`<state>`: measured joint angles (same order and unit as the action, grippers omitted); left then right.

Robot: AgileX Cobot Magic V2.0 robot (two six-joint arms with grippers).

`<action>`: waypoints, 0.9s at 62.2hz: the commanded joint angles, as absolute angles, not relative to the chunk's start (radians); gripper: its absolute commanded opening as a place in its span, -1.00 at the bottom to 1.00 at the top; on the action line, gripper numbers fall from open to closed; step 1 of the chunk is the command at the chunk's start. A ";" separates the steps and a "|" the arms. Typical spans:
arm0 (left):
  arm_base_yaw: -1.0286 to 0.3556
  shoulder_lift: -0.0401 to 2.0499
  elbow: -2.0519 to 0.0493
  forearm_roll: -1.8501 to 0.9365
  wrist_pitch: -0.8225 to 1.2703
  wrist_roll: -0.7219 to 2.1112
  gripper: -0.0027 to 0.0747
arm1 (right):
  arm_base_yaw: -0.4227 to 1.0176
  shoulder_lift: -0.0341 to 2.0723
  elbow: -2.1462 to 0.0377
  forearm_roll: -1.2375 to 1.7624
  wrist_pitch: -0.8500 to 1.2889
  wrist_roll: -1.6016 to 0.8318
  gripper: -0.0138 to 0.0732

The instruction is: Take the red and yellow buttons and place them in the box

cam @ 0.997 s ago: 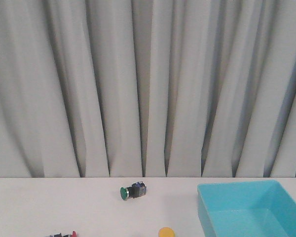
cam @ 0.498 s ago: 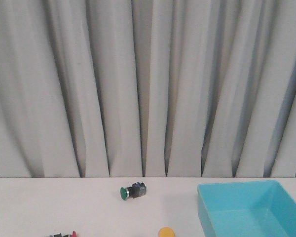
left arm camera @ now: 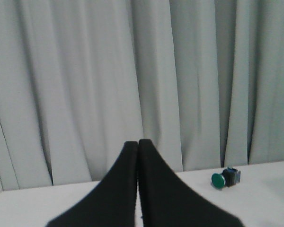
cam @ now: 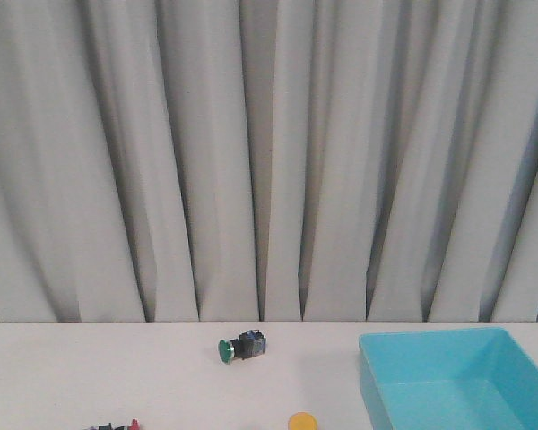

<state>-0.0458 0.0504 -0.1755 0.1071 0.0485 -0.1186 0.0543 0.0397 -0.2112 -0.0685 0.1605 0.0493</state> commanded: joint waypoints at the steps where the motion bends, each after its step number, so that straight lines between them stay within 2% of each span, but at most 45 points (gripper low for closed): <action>1: -0.043 0.155 -0.320 0.099 0.000 -0.129 -0.95 | 0.048 0.128 -0.344 -0.082 0.157 0.022 -0.69; 8: -0.043 0.285 -0.474 0.099 0.077 -0.129 -0.95 | 0.048 0.258 -0.468 -0.082 0.226 0.018 -0.69; 22: -0.043 0.523 -0.702 0.099 0.379 -0.127 -0.95 | 0.048 0.502 -0.652 -0.081 0.404 0.018 -0.69; 39: -0.043 0.694 -0.707 0.099 0.631 -0.127 -0.95 | 0.048 0.697 -0.661 -0.078 0.524 0.018 -0.69; 56: -0.043 0.776 -0.707 0.099 0.687 -0.127 -0.94 | 0.048 0.766 -0.661 -0.080 0.606 0.000 -0.67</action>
